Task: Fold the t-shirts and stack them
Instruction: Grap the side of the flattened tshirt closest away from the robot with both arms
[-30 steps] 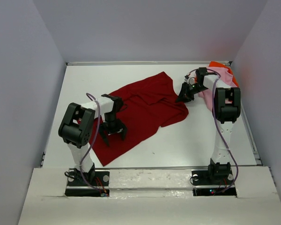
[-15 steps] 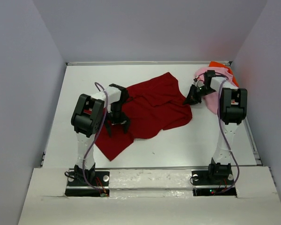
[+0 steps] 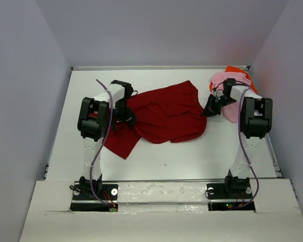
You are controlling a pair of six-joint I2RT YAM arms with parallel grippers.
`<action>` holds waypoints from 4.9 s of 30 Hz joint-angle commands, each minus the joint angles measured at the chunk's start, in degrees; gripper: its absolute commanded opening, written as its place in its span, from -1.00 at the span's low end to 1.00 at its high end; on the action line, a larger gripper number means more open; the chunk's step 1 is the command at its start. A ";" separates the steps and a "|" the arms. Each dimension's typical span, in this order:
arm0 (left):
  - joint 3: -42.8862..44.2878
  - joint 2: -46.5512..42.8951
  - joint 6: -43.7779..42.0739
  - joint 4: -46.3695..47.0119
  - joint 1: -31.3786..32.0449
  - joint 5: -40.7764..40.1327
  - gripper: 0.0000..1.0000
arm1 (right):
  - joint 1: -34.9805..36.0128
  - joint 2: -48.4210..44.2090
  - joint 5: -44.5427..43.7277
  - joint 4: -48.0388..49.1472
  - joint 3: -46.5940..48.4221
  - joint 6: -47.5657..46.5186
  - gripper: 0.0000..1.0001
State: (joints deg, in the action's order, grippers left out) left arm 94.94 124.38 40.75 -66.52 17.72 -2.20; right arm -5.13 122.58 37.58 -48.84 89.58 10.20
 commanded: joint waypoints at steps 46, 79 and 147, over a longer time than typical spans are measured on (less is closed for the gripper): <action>-44.82 -64.42 31.92 36.98 2.68 30.15 0.98 | 0.12 -0.33 0.12 0.76 0.16 0.79 -0.68; -38.59 -42.46 43.27 14.65 1.54 9.92 0.95 | 0.12 -0.06 4.25 1.99 0.42 1.40 -0.68; -72.02 -49.14 43.91 65.92 -8.83 14.07 -1.00 | 0.12 -0.24 7.42 2.35 0.42 1.76 -0.67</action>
State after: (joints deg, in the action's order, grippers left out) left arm 20.69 73.78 90.39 5.93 9.69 13.72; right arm -5.13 123.15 43.59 -47.48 88.47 11.84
